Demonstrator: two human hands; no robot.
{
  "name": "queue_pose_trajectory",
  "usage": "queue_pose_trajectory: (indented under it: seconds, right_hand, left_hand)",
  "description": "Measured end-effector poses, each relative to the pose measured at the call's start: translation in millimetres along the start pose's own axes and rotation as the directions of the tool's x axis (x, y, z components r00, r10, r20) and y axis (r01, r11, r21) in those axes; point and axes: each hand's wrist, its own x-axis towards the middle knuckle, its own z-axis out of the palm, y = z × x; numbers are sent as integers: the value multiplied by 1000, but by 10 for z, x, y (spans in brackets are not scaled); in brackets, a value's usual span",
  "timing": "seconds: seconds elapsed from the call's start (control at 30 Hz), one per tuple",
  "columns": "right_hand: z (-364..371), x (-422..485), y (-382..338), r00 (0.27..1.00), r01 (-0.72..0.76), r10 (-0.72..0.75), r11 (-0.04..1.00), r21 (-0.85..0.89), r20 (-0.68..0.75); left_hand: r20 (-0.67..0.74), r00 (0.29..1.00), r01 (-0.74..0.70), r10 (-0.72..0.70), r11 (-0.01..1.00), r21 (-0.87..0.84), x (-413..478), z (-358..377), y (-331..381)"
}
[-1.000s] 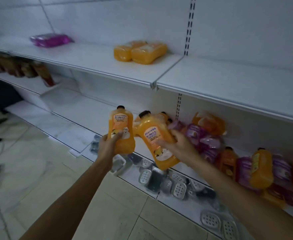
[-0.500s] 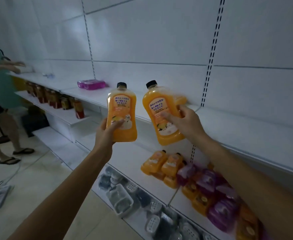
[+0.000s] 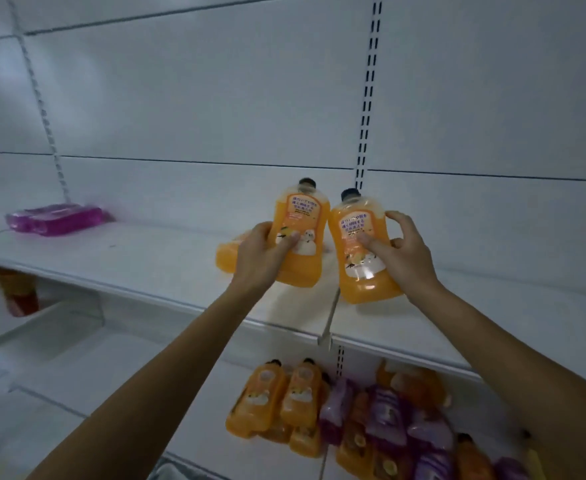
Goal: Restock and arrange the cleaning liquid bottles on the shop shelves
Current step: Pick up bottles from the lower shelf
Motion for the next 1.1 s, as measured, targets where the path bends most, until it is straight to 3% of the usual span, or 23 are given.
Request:
queue_pose_trajectory:
  seconds: [0.27, 0.4, 0.47, 0.53, 0.63, 0.73, 0.87, 1.0, 1.1]
  right_hand:
    - [-85, 364, 416, 951, -284, 278, 958, -29, -131]
    - [-17, 454, 563, 922, -376, 362, 921, -99, -134]
    - [60, 478, 597, 914, -393, 376, 913, -107, -151]
    - [121, 498, 608, 910, -393, 370, 913, -107, -186]
    - [171, 507, 599, 911, -383, 352, 916, -122, -216]
    - [163, 456, 597, 914, -375, 331, 911, -174, -234]
    - [65, 418, 569, 937, -342, 303, 896, -284, -174]
    - [96, 474, 499, 927, -364, 375, 897, -249, -2]
    - [254, 533, 482, 937, -328, 349, 882, -338, 3]
  left_hand:
    - [287, 953, -154, 100, 973, 170, 521, 666, -286]
    - [455, 860, -399, 233, 861, 314, 619, 738, -373]
    - [469, 838, -500, 278, 734, 460, 658, 781, -359]
    - [444, 865, -486, 235, 618, 619, 729, 798, -355]
    - [374, 926, -327, 58, 620, 713, 845, 749, -410]
    - [359, 933, -307, 32, 591, 746, 858, 710, -463]
    - [475, 878, -435, 66, 527, 730, 775, 641, -447]
    - [621, 784, -558, -18, 418, 717, 755, 573, -498]
    - [644, 765, -597, -7, 368, 713, 781, 564, -532]
